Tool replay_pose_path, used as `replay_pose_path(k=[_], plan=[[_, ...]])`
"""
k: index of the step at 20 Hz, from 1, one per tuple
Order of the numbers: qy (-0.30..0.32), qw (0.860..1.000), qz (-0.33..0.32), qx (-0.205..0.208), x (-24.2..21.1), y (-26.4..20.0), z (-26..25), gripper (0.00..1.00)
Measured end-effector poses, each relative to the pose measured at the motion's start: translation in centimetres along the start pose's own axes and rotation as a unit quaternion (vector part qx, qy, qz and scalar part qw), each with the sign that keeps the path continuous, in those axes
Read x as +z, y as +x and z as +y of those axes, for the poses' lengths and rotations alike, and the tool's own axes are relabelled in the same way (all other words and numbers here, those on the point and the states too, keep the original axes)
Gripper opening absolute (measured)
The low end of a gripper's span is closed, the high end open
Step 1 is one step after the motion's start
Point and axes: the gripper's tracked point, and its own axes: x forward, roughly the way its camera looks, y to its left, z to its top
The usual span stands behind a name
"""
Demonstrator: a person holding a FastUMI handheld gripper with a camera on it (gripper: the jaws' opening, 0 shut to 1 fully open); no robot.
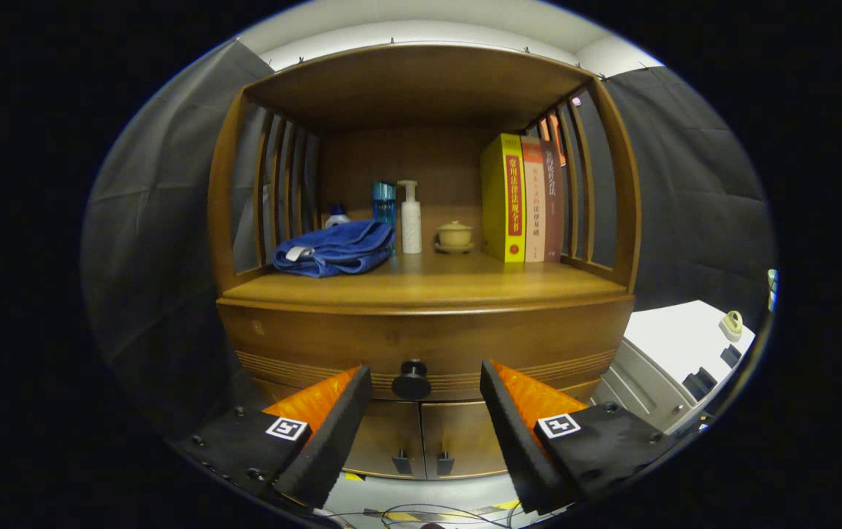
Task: Pull open the drawer, take out the items inside it, and place them on the countertop above the cabinet.
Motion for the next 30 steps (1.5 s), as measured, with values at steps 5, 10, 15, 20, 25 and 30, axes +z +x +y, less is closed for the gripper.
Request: replay_pose_path(k=[5,10,15,20,25,30], plan=[[0.016,0.999,0.032,0.004,-2.6,3.5,0.6,0.98],[0.017,0.999,0.046,-0.002,-3.8,5.5,0.4,0.99],[0.006,0.999,0.048,-0.01,-4.0,7.0,0.6,0.98],[0.001,0.999,0.047,-0.011,-4.1,7.4,0.9,0.76],[-0.003,0.998,0.06,-0.01,-4.4,7.5,0.9,0.55],[-0.004,0.998,0.067,-0.011,-4.6,7.0,1.0,0.47]])
